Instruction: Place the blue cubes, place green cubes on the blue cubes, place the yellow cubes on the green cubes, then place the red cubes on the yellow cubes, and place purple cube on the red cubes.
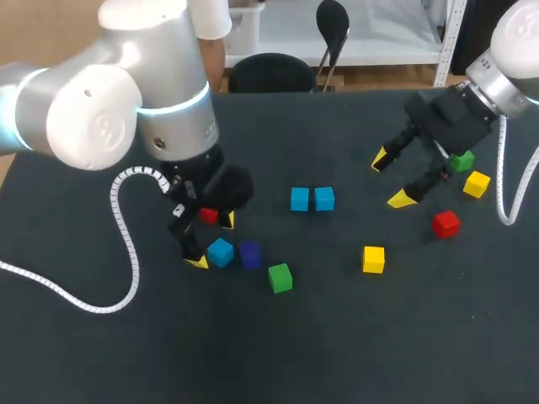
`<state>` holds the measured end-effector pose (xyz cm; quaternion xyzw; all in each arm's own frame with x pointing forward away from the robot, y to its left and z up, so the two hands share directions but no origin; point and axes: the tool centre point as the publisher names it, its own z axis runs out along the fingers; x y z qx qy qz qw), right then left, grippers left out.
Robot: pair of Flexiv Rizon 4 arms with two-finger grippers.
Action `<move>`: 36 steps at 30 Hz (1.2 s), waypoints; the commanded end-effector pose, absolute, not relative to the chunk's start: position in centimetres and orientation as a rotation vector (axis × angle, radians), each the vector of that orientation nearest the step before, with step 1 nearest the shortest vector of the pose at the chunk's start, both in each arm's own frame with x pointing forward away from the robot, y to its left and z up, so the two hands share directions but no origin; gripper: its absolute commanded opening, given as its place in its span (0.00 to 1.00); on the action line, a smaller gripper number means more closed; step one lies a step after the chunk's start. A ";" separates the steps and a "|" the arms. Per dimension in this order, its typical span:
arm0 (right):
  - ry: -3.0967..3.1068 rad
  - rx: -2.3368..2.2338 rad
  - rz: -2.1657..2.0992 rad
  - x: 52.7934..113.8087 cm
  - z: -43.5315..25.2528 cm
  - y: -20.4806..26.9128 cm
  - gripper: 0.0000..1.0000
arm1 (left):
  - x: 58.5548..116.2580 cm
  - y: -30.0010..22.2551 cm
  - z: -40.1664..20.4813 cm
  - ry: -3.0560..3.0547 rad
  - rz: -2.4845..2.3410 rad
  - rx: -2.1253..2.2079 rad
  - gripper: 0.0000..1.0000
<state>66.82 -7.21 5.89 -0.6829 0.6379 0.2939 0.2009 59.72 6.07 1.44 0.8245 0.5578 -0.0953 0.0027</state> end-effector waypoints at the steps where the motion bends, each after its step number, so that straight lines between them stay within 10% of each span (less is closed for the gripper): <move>1: 1.781 -1.907 0.822 66.8 5.9 -7.2 1.00 | 60.6 5.8 1.0 1.744 -0.324 2.617 1.00; 36: 1.781 -1.907 0.822 66.8 5.9 -7.2 1.00 | 62.5 7.5 -0.8 1.781 -0.423 2.495 1.00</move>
